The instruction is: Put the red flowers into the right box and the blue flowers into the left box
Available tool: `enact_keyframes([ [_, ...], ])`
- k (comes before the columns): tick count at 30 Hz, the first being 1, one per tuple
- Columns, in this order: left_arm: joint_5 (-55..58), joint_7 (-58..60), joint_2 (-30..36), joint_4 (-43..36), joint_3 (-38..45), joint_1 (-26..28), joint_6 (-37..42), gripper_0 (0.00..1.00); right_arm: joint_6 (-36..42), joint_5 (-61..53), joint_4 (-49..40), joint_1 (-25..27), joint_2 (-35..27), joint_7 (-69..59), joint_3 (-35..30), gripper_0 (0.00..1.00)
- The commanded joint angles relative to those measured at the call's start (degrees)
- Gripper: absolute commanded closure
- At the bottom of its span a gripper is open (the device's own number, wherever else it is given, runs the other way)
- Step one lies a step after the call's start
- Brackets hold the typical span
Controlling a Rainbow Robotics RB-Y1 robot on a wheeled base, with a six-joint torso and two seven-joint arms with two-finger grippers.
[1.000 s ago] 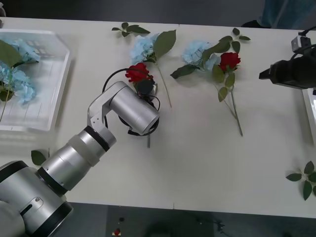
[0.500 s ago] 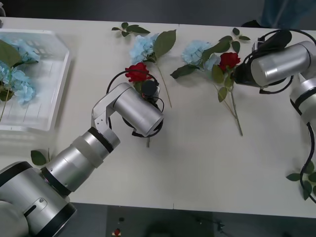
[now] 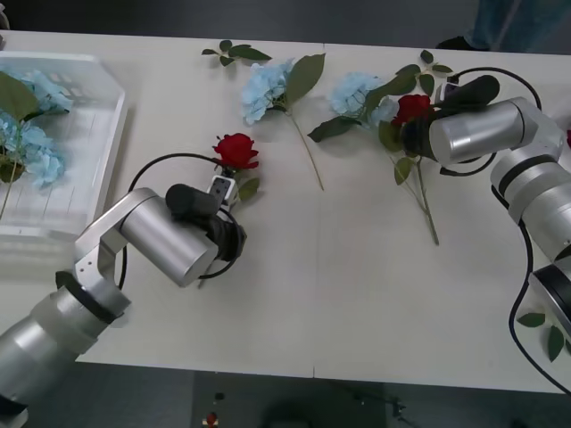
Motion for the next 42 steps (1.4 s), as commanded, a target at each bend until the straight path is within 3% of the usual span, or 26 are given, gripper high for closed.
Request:
enact_keyframes([
  [1,1.0,1.5,5.3,-8.7,0.4,5.8,-1.6,1.0,-1.8,-0.4,0.0,-1.7,1.1,-1.7,-0.9,0.0],
  [2,1.3,1.5,5.9,-9.5,0.7,6.7,-1.8,1.0,-1.9,-0.4,0.0,-1.7,1.2,-1.8,-0.9,0.0],
  [3,1.6,1.4,6.7,-10.8,1.1,7.9,-2.5,1.0,-1.9,-0.4,0.0,-1.8,1.1,-1.8,-0.9,0.08],
  [4,1.7,1.4,7.8,-12.5,1.4,10.0,-3.6,1.0,-1.9,-0.4,0.0,-1.7,1.4,-1.8,-0.9,0.59],
  [5,1.7,1.4,8.3,-13.1,1.4,10.7,-4.1,1.0,-1.9,-0.4,0.0,-1.8,1.5,-1.8,-0.9,0.83],
  [6,1.7,1.4,9.0,-13.9,1.4,11.9,-5.1,1.0,-1.9,-0.4,0.1,-1.7,1.5,-1.9,-0.9,0.99],
  [9,1.4,1.3,10.6,-15.3,1.6,14.9,-9.0,1.0,-2.0,0.2,0.0,-1.7,1.6,-1.9,-0.9,1.0],
  [10,1.2,1.3,11.0,-15.3,1.6,15.5,-10.3,0.95,-2.1,0.2,0.0,-1.7,1.6,-1.8,-0.9,1.0],
  [13,0.5,1.1,11.2,-15.2,1.6,15.7,-11.0,0.19,-2.2,0.0,0.0,-1.7,1.6,-1.8,-0.9,1.0],
  [14,0.3,1.1,11.1,-15.2,1.6,15.6,-11.1,0.07,-2.2,-0.1,0.0,-1.7,1.5,-1.8,-0.9,1.0],
  [15,0.3,1.1,11.2,-15.2,1.6,15.5,-11.2,0.03,-2.2,-0.1,0.0,-1.7,1.4,-1.6,-0.8,1.0],
  [20,1.5,1.1,10.5,-15.7,3.4,13.6,-11.8,0.0,-2.2,-0.4,-0.4,-1.7,-0.7,-0.5,-0.8,1.0],
  [26,7.6,0.9,7.1,-15.8,9.9,9.6,-9.0,0.0,1.3,-2.6,-5.0,-1.4,-7.9,1.3,-0.7,1.0],
  [33,5.1,0.7,4.6,-15.0,11.8,4.7,-3.1,0.0,6.8,-8.4,-12.8,1.2,-20.8,10.0,-0.8,1.0],
  [42,4.4,-0.7,0.3,-5.1,11.7,-0.2,-3.1,0.0,6.5,-13.2,-18.7,8.7,-36.7,22.3,-0.7,1.0],
])
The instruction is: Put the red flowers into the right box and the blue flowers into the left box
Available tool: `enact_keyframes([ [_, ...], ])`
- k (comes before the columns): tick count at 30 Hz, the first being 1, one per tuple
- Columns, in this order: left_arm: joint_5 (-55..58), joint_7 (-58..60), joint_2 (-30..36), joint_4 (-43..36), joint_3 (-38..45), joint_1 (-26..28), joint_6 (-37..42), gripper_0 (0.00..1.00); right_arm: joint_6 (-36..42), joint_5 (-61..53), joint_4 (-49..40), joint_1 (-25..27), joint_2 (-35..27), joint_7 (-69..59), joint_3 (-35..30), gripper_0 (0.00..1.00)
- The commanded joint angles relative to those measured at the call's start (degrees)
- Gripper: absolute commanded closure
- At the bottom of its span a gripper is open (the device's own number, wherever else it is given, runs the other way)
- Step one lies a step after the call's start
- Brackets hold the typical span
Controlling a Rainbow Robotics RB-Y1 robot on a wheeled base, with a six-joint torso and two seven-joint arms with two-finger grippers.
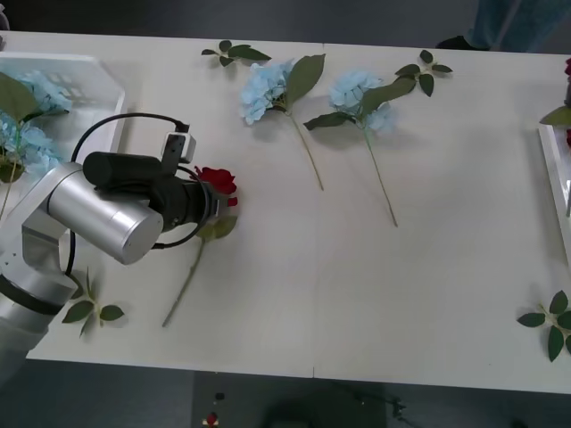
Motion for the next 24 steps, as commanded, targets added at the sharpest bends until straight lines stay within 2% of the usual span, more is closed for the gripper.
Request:
enact_keyframes([
  [1,-1.1,-0.8,-3.3,4.3,0.4,-2.5,0.0,0.0,-0.6,-0.4,-2.4,3.1,-6.6,7.0,-0.7,1.0],
  [2,-1.1,-0.8,-3.3,4.3,0.4,-2.5,0.0,0.0,-0.6,-0.4,-2.4,3.1,-6.6,7.0,-0.7,1.0],
  [3,-2.4,-1.3,-4.6,6.4,0.4,-3.1,0.0,0.0,-2.0,-0.2,-2.3,5.4,-9.1,8.2,-0.7,1.0],
  [5,-3.3,-1.6,-5.3,7.5,0.4,-3.2,-0.1,0.0,-3.9,1.0,-2.0,7.3,-10.2,8.3,-0.7,1.0],
  [10,-4.9,-2.2,-6.3,9.2,0.1,-3.1,-0.1,0.0,-11.6,6.8,0.9,11.3,-10.6,7.3,-0.7,1.0],
  [17,-8.3,-2.1,-6.6,11.5,-2.4,-3.1,-0.2,0.0,-14.8,6.8,2.3,11.9,-10.5,6.4,-0.7,0.98],
  [18,-8.3,-2.1,-6.6,12.0,-2.6,-3.1,-0.2,0.0,-15.1,6.8,2.3,11.9,-10.5,6.2,-0.7,0.84],
  [19,-8.4,-2.1,-6.7,12.4,-2.8,-3.1,-0.2,0.0,-15.4,6.8,2.3,11.9,-10.4,5.9,-0.8,0.62],
  [20,-8.4,-2.1,-6.8,12.6,-3.0,-3.1,-0.3,0.0,-15.8,6.8,2.3,11.9,-10.4,5.7,-0.7,0.32],
  [21,-8.4,-2.1,-6.8,13.1,-3.1,-3.1,-0.2,0.0,-16.0,6.7,2.3,11.9,-10.3,5.6,-0.7,0.12],
  [22,-8.4,-2.1,-6.9,13.2,-3.2,-3.1,-0.3,0.0,-16.0,6.6,2.3,11.9,-10.3,5.6,-0.7,0.03],
  [24,-8.4,-2.1,-7.3,13.8,-3.3,-3.2,-0.3,0.0,-16.3,6.2,2.3,11.9,-10.2,5.3,-0.7,0.0],
])
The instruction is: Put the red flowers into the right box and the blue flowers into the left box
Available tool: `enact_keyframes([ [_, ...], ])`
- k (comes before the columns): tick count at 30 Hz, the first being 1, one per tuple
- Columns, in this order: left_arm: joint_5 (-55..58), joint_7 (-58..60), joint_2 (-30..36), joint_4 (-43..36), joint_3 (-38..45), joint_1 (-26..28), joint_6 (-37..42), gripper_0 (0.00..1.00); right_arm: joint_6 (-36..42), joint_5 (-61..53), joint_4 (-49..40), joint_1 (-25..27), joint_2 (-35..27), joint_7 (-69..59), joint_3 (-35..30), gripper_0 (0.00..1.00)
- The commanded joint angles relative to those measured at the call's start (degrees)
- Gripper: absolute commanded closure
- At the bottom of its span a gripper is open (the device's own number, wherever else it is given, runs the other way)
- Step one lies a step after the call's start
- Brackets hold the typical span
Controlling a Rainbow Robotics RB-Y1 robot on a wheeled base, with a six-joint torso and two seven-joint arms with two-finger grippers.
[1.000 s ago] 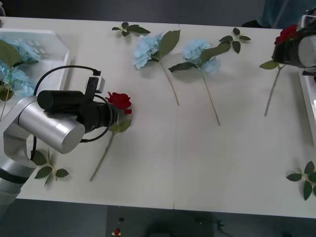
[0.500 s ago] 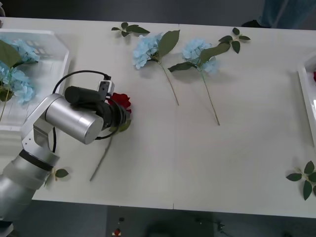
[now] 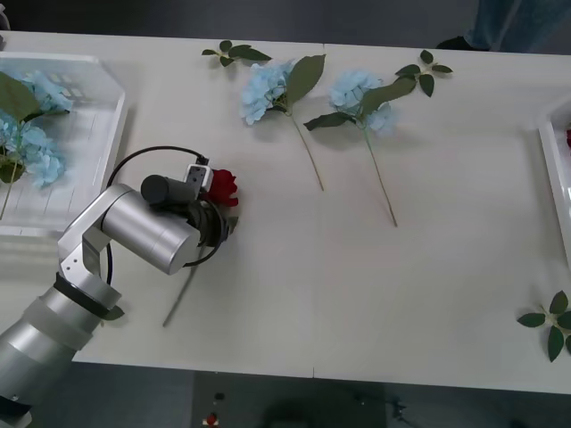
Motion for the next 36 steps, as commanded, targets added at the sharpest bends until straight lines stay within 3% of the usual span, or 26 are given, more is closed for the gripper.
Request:
enact_keyframes([
  [1,-0.3,-1.5,-0.5,0.4,0.3,-1.2,-0.2,0.0,-0.5,-0.5,-0.5,-1.3,-0.3,-2.2,-0.8,0.0],
  [2,-0.3,-1.4,-0.6,0.4,0.2,-1.2,-0.2,0.05,-0.5,-0.5,-0.5,-1.3,-0.2,-2.3,-0.7,0.0],
  [3,-0.3,-1.4,-0.6,0.4,0.2,-1.2,-0.2,0.25,-0.6,-0.6,-0.6,-1.3,-0.2,-2.4,-0.7,0.0],
  [5,-0.2,-1.4,-0.7,0.5,0.1,-1.2,-0.2,0.93,-0.5,-0.8,-1.0,-1.3,-0.3,-2.5,-0.7,0.0],
  [6,-0.1,-1.4,-0.7,0.5,0.1,-1.2,-0.2,1.0,-0.6,-1.0,-1.1,-1.3,-0.2,-2.6,-0.7,0.0],
  [11,0.9,-1.4,-0.6,0.5,0.1,-1.2,-1.0,1.0,-0.2,-3.8,-2.1,-1.3,-0.3,-2.8,-0.8,0.0],
  [17,6.9,-1.5,0.5,-2.6,1.5,-0.4,-4.9,1.0,4.7,-15.5,-5.5,-1.3,-0.3,-3.4,-3.7,0.0],
  [27,19.7,-1.7,7.1,-23.9,9.4,8.3,-6.0,1.0,15.4,-35.7,-12.8,-0.4,0.1,-2.7,-11.1,0.0],
  [31,27.4,-2.0,8.6,-34.3,14.6,13.5,-6.9,1.0,21.2,-42.3,-19.6,2.6,2.3,-0.4,-17.0,0.0],
  [36,37.2,-2.8,6.8,-39.0,17.5,15.7,-14.8,1.0,31.5,-50.0,-28.6,8.5,6.6,9.6,-27.0,0.0],
])
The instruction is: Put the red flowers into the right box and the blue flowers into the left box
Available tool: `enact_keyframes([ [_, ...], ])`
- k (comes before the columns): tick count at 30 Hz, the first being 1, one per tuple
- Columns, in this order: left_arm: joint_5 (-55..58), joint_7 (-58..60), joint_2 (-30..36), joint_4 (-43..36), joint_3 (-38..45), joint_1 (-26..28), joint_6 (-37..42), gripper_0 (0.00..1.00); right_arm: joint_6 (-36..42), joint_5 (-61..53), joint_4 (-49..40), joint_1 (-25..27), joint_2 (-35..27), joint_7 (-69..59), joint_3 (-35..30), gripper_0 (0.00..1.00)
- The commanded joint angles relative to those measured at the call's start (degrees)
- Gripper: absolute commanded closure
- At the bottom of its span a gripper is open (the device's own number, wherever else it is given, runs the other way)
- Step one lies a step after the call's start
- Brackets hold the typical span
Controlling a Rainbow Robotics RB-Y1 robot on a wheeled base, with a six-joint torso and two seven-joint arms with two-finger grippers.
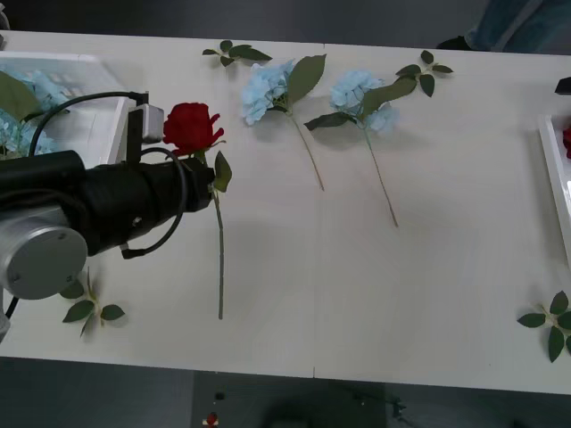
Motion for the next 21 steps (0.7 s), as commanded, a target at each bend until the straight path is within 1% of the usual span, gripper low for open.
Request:
enact_keyframes([
  [1,6.4,-2.9,-1.8,-3.2,1.0,0.2,-7.7,1.0,6.0,-4.3,-7.5,4.8,3.9,10.8,-8.3,0.0],
  [4,14.7,-7.5,-4.2,-1.8,1.0,-1.3,-13.7,1.0,13.1,-7.8,-13.2,7.1,7.2,16.7,-12.1,0.0],
  [8,22.1,-15.5,-5.9,-0.3,1.2,-3.6,-16.4,1.0,20.0,-13.9,-17.3,8.4,9.8,23.0,-13.7,0.0],
  [13,32.3,-24.6,-7.6,1.1,1.6,-6.4,-16.4,1.0,25.2,-22.3,-18.4,8.6,10.5,29.4,-14.0,0.0],
  [14,35.7,-27.9,-7.8,1.8,1.6,-7.2,-16.4,1.0,26.1,-24.4,-18.4,8.6,10.7,31.5,-14.0,0.0],
  [16,39.1,-32.6,-7.8,2.7,1.6,-8.4,-16.2,1.0,27.1,-26.7,-18.3,8.5,11.2,34.1,-14.1,0.0],
  [21,47.6,-47.7,-8.5,6.9,1.5,-12.1,-12.8,1.0,30.8,-32.0,-18.4,8.4,12.3,41.2,-14.3,0.0],
])
